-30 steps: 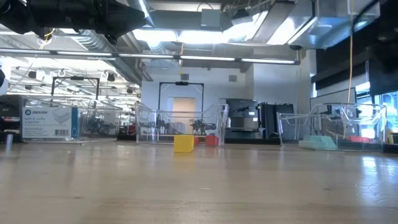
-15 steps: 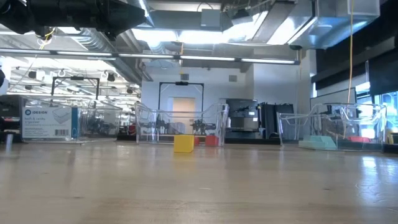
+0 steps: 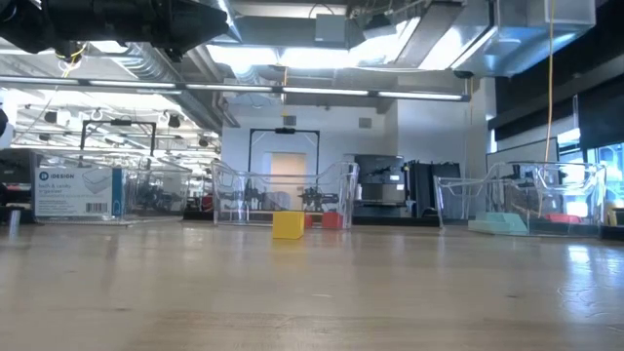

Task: Sort & place blocks by color
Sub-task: Put the red block into the middle transparent bin

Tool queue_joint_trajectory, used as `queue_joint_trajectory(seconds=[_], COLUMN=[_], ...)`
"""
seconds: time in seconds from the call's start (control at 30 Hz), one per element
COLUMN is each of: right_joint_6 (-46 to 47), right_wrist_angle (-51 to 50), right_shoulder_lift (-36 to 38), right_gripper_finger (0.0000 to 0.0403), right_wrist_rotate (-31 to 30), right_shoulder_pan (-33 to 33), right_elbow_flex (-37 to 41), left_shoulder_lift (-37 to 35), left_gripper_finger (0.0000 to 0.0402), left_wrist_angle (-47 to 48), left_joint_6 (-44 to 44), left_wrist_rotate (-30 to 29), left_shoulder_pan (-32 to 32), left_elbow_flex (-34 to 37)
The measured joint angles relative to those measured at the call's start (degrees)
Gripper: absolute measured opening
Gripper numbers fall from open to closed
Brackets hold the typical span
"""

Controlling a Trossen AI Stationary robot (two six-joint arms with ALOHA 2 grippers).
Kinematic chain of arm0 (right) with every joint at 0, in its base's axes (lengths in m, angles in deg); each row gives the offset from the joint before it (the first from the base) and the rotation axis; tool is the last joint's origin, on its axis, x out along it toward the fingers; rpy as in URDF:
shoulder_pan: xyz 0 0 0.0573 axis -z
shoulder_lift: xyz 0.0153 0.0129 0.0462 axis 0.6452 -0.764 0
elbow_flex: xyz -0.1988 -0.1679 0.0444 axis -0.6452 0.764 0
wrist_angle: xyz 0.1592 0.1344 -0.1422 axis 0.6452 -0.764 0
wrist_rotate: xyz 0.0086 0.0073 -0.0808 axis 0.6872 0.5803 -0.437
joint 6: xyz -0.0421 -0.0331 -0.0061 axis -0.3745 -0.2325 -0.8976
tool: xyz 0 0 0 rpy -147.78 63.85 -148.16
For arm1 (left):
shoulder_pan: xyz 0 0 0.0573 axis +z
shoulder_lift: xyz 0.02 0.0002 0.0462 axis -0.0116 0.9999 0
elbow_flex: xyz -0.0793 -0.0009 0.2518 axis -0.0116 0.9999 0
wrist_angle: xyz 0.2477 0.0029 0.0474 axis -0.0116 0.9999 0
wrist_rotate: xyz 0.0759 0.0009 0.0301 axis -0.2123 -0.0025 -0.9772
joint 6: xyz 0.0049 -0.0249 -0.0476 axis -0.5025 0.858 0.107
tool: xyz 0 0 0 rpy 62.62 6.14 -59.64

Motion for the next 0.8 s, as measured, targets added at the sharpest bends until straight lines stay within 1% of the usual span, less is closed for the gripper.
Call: queue_joint_trajectory(seconds=[0.2,0.27,0.37,0.5,0.53,0.57,0.63,0.67,0.7,0.8], right_joint_6=[-1.0,-1.5,-4.2,-9.2,-10.9,-13.0,-18.1,-21.1,-24.5,-34.5], right_wrist_angle=[-1.7,-2.3,-3.3,-5.6,-6.3,-7.1,-7.9,-8.1,-8.1,-8.1], right_shoulder_lift=[-0.8,-0.9,-0.9,-0.8,-0.8,-0.8,-0.4,-0.2,0.1,1.1], right_gripper_finger=[0.0241,0.0231,0.0192,0.0113,0.0102,0.0103,0.0103,0.0103,0.0103,0.0103], right_wrist_rotate=[0.0,-0.1,-0.9,-3.4,-4.3,-5.4,-9.2,-12.2,-16.6,-36.6], right_shoulder_pan=[0.0,0.0,0.0,0.6,1.0,1.6,3.0,3.7,4.6,8.4], right_elbow_flex=[-0.2,-0.2,-0.1,-0.1,-0.2,-0.2,-0.2,-0.2,-0.7,-2.3], left_shoulder_lift=[0.0,0.0,0.0,0.0,0.0,0.0,0.0,0.0,0.0,0.0], left_gripper_finger=[0.0131,0.0131,0.0131,0.0131,0.0131,0.0131,0.0131,0.0131,0.0131,0.0131], left_wrist_angle=[0.0,0.1,0.2,0.3,0.3,0.3,0.3,0.3,0.3,0.3], left_joint_6=[0.0,0.0,0.0,0.0,0.0,0.0,0.0,0.0,0.0,0.1], left_wrist_rotate=[0.0,0.0,0.0,0.0,0.0,0.0,0.0,0.0,0.0,0.0], left_shoulder_pan=[0.0,0.0,0.0,0.0,0.0,0.0,0.0,0.0,0.0,0.0], left_elbow_flex=[0.0,0.0,0.0,0.0,0.0,0.0,0.0,0.0,0.0,0.0])
